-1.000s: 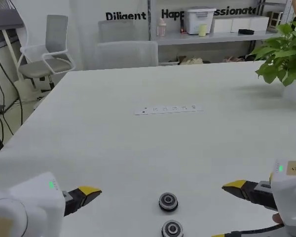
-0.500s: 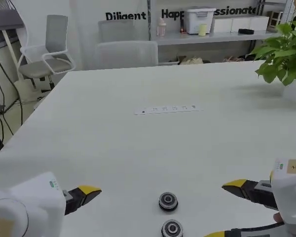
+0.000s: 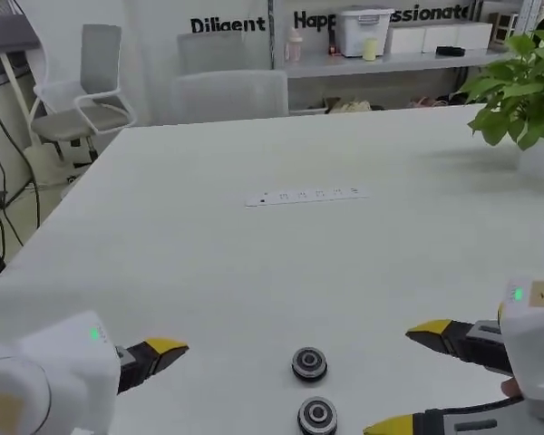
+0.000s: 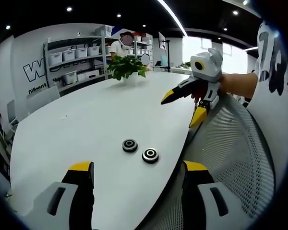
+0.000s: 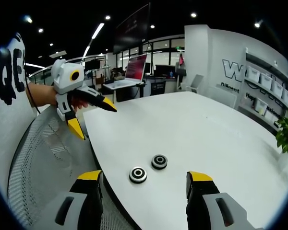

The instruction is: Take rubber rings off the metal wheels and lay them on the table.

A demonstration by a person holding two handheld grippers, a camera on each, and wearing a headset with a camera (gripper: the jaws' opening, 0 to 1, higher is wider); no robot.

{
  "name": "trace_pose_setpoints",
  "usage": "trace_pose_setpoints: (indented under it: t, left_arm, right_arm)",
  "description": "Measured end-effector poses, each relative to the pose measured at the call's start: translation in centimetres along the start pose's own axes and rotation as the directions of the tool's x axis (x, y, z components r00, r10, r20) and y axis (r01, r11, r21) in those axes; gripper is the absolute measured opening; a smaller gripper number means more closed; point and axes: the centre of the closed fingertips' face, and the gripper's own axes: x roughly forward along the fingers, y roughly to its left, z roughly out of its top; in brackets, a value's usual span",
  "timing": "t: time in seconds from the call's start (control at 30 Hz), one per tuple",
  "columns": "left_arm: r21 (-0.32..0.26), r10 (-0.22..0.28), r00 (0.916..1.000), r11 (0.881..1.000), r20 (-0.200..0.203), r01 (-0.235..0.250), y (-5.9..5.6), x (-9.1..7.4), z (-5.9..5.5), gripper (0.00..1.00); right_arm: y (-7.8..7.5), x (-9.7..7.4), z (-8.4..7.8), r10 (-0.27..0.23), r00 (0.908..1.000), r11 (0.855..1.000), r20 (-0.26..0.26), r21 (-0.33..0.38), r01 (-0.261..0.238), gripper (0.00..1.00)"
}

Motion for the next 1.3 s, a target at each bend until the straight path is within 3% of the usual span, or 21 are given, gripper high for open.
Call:
trace_pose_setpoints:
  t: [0.37,1.3]
  left_arm:
    - [-0.007,-0.041,0.9991,0.999,-0.002,0.041,-0.4,0.2,0.2,0.70]
    - [0.025,-0.079,0.9969,0.997,0.002,0.079,1.6,2.3,1.2,0.68]
  right_arm:
    - [0.2,-0.1,0.7,0.036,0.9990,0.999,0.026,0.022,-0.037,0.68]
    - [-2.5,1.2,0.5,0.059,0.9975,0.998,0.037,0.027,-0.060,0.66]
